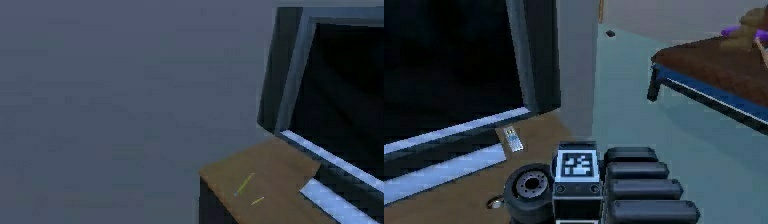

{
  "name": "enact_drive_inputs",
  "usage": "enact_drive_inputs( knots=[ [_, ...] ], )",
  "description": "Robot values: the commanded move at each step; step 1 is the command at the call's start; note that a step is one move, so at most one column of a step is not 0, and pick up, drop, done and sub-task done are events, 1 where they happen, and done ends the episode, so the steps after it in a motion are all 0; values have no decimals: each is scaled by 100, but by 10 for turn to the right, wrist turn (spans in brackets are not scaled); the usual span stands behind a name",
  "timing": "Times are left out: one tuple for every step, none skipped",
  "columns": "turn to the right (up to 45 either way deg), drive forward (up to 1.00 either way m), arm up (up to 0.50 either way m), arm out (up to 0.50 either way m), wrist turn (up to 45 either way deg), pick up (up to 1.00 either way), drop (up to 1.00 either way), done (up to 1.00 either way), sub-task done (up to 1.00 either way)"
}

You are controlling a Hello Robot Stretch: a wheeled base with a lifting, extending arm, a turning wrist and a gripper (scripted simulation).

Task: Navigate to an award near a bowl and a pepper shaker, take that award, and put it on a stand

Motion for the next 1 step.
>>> enact_drive_inputs(
  knots=[
    [-150, 0, 0, 0, 0, 0, 0, 0, 0]
  ],
)
